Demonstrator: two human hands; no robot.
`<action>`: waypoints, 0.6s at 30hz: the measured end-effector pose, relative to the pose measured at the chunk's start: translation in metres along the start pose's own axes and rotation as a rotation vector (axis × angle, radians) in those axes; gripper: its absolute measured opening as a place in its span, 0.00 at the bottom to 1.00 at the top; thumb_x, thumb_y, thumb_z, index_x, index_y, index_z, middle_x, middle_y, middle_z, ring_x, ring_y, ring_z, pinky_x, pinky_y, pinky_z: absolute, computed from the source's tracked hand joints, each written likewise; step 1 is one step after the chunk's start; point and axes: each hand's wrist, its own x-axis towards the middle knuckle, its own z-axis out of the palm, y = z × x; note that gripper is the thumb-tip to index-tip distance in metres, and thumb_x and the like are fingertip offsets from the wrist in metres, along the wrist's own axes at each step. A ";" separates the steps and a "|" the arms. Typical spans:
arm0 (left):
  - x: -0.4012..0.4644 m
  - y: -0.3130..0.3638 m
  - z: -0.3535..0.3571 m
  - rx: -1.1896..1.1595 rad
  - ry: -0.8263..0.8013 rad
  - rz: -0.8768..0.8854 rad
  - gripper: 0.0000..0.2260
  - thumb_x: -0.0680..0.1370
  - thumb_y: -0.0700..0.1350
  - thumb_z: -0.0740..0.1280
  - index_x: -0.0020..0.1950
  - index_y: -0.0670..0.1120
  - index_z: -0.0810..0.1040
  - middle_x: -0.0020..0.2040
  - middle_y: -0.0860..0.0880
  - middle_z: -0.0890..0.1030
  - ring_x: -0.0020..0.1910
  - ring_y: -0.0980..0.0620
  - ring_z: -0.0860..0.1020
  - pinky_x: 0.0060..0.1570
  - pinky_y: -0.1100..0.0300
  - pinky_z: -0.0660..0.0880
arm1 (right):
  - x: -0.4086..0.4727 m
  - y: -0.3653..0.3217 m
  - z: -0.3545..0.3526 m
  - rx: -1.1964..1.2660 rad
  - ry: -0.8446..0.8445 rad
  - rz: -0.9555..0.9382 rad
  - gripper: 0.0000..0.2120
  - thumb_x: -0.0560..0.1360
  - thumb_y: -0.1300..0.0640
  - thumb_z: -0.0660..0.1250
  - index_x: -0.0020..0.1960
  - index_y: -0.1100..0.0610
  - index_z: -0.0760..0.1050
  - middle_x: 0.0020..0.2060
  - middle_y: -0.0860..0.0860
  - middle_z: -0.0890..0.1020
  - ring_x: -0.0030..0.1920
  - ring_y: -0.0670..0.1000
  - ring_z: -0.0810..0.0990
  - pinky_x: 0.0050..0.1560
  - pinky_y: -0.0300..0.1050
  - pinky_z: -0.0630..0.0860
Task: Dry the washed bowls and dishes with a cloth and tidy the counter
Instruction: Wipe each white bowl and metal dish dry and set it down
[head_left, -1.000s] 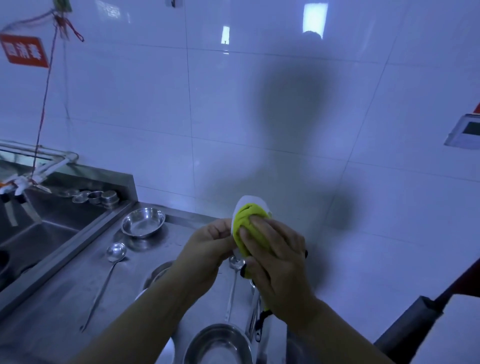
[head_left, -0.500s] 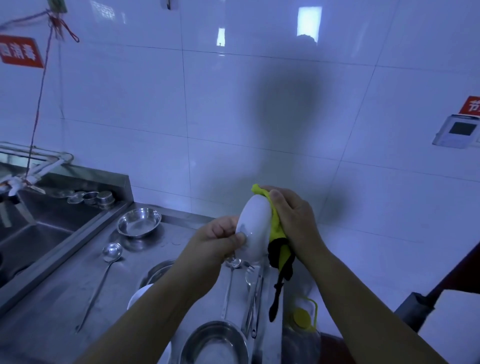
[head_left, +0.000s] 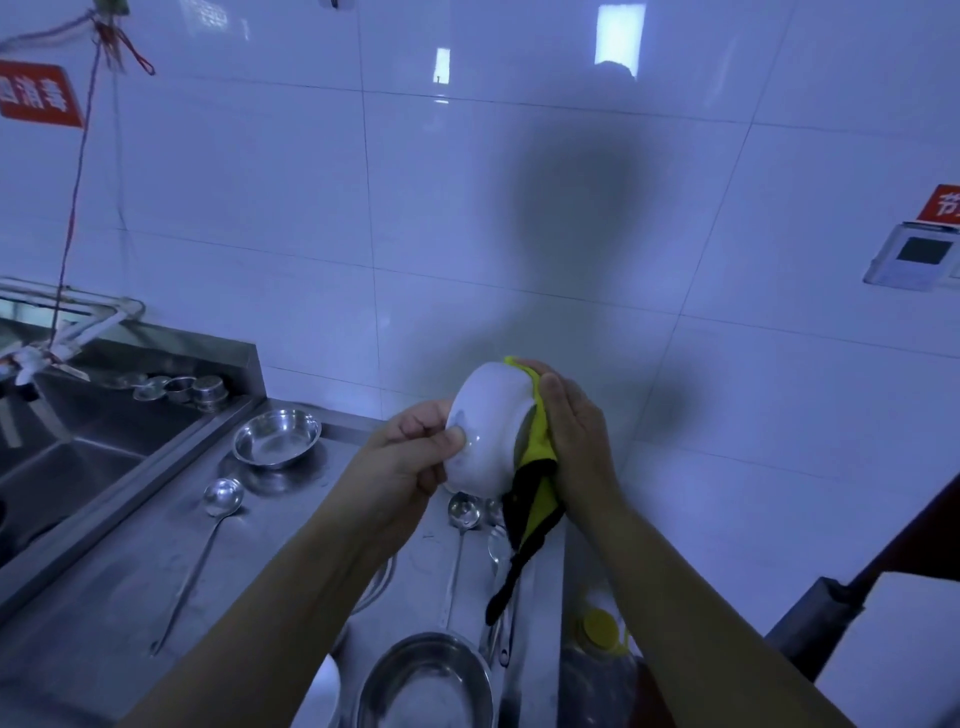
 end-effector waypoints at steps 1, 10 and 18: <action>0.002 -0.001 -0.001 -0.047 0.007 0.005 0.09 0.68 0.34 0.66 0.47 0.37 0.80 0.32 0.48 0.81 0.28 0.55 0.76 0.30 0.67 0.72 | 0.000 0.003 0.001 0.017 0.016 0.025 0.12 0.82 0.53 0.57 0.57 0.49 0.79 0.57 0.52 0.80 0.59 0.48 0.77 0.62 0.44 0.71; 0.014 -0.005 -0.002 -0.195 0.043 -0.085 0.14 0.70 0.36 0.61 0.55 0.33 0.76 0.44 0.43 0.83 0.41 0.51 0.81 0.45 0.61 0.78 | 0.001 0.002 0.002 -0.450 0.137 -0.373 0.20 0.78 0.52 0.58 0.67 0.57 0.71 0.60 0.48 0.75 0.60 0.47 0.69 0.63 0.34 0.63; 0.026 -0.006 -0.005 -0.444 0.298 -0.175 0.10 0.73 0.38 0.61 0.53 0.38 0.76 0.47 0.46 0.81 0.46 0.52 0.79 0.50 0.60 0.76 | -0.019 0.025 -0.002 -0.632 0.040 -0.781 0.15 0.81 0.57 0.57 0.60 0.59 0.79 0.59 0.52 0.80 0.57 0.56 0.76 0.54 0.55 0.72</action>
